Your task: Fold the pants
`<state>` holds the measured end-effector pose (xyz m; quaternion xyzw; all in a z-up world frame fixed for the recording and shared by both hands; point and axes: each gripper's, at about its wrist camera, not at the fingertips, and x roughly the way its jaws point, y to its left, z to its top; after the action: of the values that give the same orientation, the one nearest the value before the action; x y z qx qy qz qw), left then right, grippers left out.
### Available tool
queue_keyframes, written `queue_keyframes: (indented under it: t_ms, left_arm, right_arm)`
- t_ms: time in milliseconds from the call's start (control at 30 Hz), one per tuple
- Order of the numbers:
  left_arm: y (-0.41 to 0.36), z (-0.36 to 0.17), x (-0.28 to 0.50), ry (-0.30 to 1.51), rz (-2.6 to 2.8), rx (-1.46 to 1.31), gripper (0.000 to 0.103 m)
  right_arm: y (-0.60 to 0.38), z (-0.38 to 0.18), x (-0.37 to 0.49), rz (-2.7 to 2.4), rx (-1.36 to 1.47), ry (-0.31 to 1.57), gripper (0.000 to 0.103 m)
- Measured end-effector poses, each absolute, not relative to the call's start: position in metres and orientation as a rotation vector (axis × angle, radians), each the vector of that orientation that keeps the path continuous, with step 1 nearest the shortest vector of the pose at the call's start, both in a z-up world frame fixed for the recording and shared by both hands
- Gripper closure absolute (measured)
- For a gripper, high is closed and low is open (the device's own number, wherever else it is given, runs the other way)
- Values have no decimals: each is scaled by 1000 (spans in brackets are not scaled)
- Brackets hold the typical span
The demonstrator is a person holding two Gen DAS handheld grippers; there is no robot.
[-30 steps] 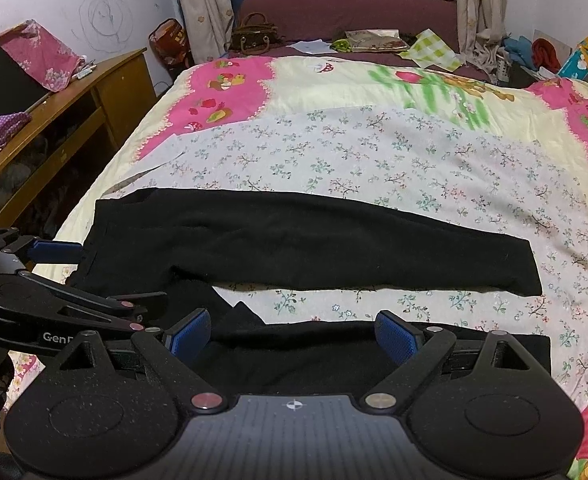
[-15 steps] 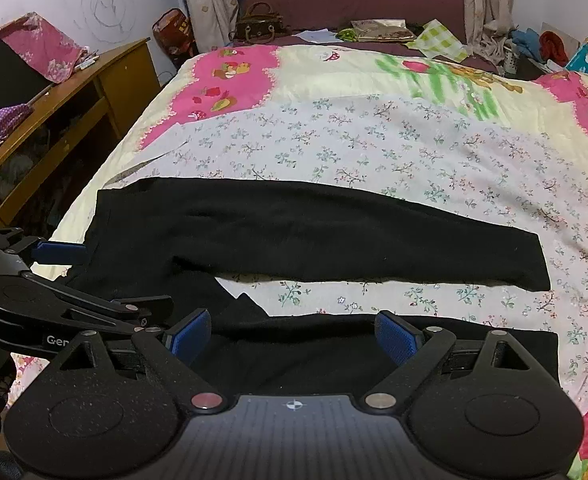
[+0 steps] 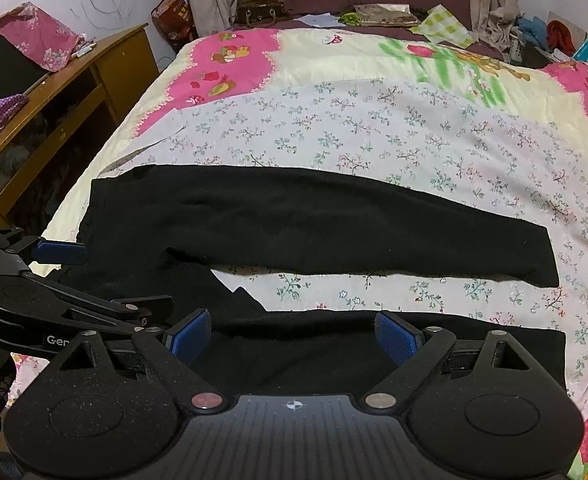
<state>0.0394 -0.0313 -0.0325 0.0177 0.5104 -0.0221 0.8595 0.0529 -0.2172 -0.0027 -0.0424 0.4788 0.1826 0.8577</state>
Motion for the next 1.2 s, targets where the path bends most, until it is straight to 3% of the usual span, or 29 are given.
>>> queue_keyframes:
  t_ms: [533, 733, 1200]
  left_arm:
    - [-23, -61, 79, 1070, -70, 116, 0]
    - [-6, -76, 125, 1015, -111, 181, 0]
    - [7, -125, 251, 926, -445, 461, 0]
  right_arm:
    - [-203, -30, 102, 451, -166, 1052, 27]
    - [-194, -39, 157, 505, -242, 1014, 34]
    - [-172, -86, 286, 661, -517, 983, 37]
